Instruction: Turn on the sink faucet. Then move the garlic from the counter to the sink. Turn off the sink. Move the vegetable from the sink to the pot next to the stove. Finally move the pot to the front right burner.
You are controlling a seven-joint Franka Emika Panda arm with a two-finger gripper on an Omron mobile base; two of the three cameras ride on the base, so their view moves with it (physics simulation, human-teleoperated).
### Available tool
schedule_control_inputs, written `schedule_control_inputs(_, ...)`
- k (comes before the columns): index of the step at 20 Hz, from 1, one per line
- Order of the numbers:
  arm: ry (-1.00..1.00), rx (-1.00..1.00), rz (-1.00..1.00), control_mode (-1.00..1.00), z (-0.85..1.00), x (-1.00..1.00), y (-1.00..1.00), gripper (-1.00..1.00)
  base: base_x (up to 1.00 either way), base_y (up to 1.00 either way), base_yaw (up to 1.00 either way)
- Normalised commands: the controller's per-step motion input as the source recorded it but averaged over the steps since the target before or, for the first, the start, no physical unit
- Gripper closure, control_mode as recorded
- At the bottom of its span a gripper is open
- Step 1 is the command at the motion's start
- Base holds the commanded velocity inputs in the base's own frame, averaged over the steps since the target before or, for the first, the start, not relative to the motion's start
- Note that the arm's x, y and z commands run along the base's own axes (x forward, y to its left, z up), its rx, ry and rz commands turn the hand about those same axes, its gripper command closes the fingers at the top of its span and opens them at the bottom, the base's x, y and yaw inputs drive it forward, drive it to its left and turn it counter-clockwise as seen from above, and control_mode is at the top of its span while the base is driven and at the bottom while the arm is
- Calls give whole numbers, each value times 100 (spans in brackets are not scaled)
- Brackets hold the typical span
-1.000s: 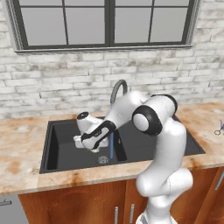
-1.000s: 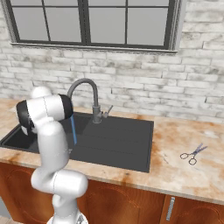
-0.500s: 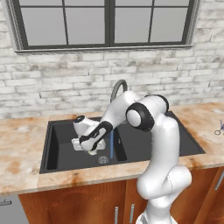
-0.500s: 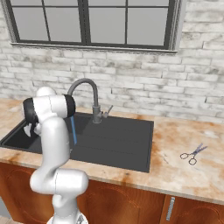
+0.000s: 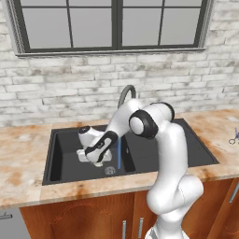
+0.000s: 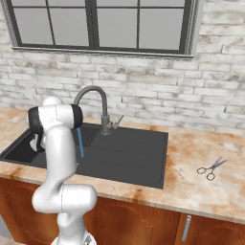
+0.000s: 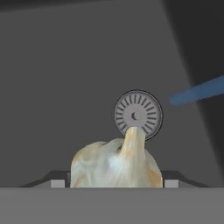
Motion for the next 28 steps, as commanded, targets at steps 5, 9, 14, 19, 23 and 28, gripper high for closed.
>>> schedule_control_inputs(5, 0, 0, 0, -100, -25, 33, 1, 100, 0, 0, 0)
schedule_control_inputs(9, 0, 0, 0, -100, -24, 36, 4, 100, 0, 0, 0)
schedule_control_inputs(14, 0, 0, 0, -100, -26, 30, 6, 100, 0, 0, 0)
schedule_control_inputs(19, 0, 0, 0, -100, -30, 18, 4, 100, 0, 0, 0)
schedule_control_inputs(23, 0, 0, 0, -100, -44, 7, 0, -100, 0, 0, 0)
schedule_control_inputs(28, -1, 0, 0, -100, -14, 0, 0, -100, 0, 0, 0)
